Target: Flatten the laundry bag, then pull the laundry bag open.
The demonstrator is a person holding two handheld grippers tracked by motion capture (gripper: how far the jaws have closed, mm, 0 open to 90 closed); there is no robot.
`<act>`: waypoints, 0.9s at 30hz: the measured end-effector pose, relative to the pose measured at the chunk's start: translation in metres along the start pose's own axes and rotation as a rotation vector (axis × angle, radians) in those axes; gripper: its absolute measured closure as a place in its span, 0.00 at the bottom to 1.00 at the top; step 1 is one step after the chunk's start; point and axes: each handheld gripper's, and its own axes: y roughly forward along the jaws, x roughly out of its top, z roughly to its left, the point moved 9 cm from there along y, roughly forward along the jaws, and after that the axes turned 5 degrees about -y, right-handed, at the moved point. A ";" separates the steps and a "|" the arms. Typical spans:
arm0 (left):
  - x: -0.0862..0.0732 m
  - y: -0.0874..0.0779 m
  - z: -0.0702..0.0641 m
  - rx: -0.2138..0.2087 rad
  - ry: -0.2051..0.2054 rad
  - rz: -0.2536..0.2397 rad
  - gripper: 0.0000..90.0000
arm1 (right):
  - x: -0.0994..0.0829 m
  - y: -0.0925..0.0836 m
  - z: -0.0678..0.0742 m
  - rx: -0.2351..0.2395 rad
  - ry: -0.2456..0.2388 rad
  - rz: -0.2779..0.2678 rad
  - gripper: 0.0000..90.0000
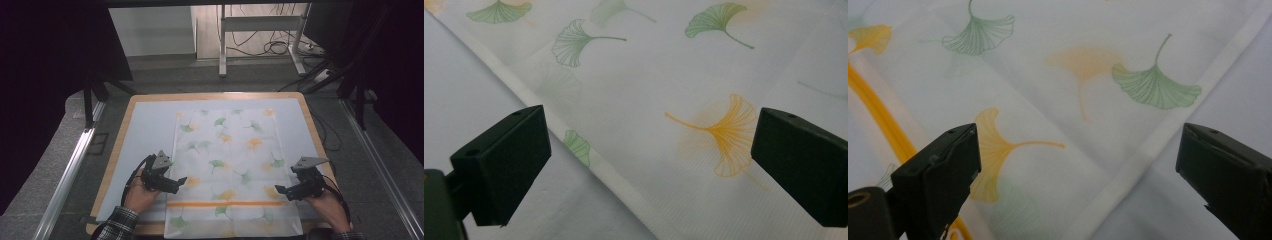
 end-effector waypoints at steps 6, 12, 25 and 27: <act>0.001 -0.001 -0.002 -0.017 -0.022 -0.003 0.03 | -0.008 -0.006 0.006 0.012 -0.021 0.000 0.04; 0.003 0.000 -0.005 -0.023 -0.022 0.000 0.03 | -0.015 -0.012 0.012 0.036 -0.038 -0.003 0.04; 0.008 0.002 -0.020 -0.068 -0.020 0.010 0.03 | -0.032 -0.021 0.020 0.094 -0.074 0.001 0.03; 0.009 0.002 -0.022 -0.076 -0.019 0.006 0.02 | -0.035 -0.022 0.022 0.104 -0.088 0.000 0.03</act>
